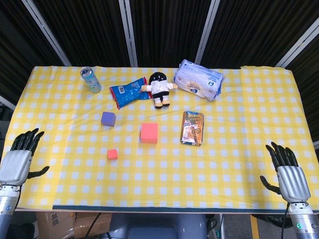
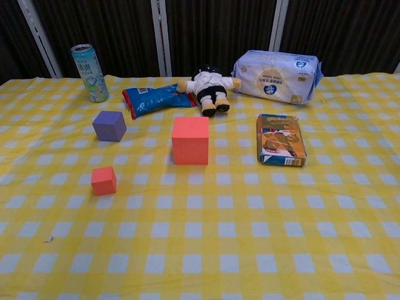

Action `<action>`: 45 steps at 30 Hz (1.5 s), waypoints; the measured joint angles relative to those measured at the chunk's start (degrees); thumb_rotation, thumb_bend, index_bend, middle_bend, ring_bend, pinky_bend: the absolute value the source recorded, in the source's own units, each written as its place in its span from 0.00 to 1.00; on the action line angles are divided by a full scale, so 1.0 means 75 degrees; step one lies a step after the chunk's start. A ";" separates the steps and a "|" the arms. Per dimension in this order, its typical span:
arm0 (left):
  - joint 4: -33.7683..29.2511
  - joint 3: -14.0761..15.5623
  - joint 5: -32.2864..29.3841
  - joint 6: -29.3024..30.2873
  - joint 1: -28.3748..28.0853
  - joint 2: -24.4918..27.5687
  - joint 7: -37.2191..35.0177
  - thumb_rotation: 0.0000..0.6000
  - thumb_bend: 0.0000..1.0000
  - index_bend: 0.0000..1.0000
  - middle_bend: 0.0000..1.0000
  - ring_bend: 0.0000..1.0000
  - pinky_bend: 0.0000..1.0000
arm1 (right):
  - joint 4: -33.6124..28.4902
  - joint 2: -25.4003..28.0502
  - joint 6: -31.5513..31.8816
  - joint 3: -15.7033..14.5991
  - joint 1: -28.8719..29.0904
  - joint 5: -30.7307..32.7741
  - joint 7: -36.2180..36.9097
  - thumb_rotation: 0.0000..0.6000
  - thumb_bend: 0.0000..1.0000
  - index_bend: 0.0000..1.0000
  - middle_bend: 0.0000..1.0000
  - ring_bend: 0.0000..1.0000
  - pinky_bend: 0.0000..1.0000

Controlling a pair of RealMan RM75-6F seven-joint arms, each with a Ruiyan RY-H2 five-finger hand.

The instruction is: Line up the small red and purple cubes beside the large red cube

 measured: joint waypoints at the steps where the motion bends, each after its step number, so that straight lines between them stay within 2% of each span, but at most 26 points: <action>1: -0.0034 -0.0107 -0.0181 -0.0153 -0.0135 -0.0017 0.0109 1.00 0.19 0.01 0.00 0.00 0.00 | -0.0023 0.0018 -0.0047 -0.0005 0.0013 0.0014 0.0024 1.00 0.34 0.00 0.00 0.00 0.00; 8: 0.0131 -0.1025 -0.2596 -0.1481 -0.1651 -0.0517 0.1380 1.00 0.23 0.13 0.00 0.00 0.00 | -0.0126 0.0144 -0.0289 -0.0039 0.0063 0.0141 0.0339 1.00 0.34 0.00 0.00 0.00 0.00; 9: 0.0308 -0.1186 -0.3180 -0.1712 -0.2047 -0.0706 0.1765 1.00 0.23 0.15 0.00 0.00 0.00 | -0.0139 0.0158 -0.0316 -0.0036 0.0069 0.0168 0.0377 1.00 0.34 0.00 0.00 0.00 0.00; 12: 0.0783 -0.1420 -0.4116 -0.2103 -0.2758 -0.1093 0.2420 1.00 0.24 0.17 0.00 0.00 0.00 | -0.0179 0.0203 -0.0419 -0.0023 0.0096 0.0256 0.0487 1.00 0.34 0.00 0.00 0.00 0.00; 18: 0.2122 -0.1703 -0.5426 -0.2821 -0.3945 -0.1913 0.3229 1.00 0.26 0.21 0.00 0.00 0.00 | -0.0236 0.0268 -0.0550 -0.0010 0.0143 0.0334 0.0639 1.00 0.34 0.00 0.00 0.00 0.00; 30: 0.4552 -0.1647 -0.6603 -0.3921 -0.5456 -0.3408 0.3776 1.00 0.26 0.25 0.00 0.00 0.00 | -0.0302 0.0335 -0.0712 0.0057 0.0203 0.0525 0.0877 1.00 0.34 0.00 0.00 0.00 0.00; 37: 0.5255 -0.1453 -0.6868 -0.4449 -0.5900 -0.3814 0.3900 1.00 0.26 0.25 0.00 0.00 0.00 | -0.0309 0.0335 -0.0705 0.0062 0.0210 0.0515 0.0901 1.00 0.34 0.00 0.00 0.00 0.00; 45: 0.5554 -0.1222 -0.7027 -0.4684 -0.6173 -0.4036 0.3866 1.00 0.27 0.27 0.00 0.00 0.00 | -0.0310 0.0334 -0.0690 0.0069 0.0207 0.0526 0.0912 1.00 0.34 0.00 0.00 0.00 0.00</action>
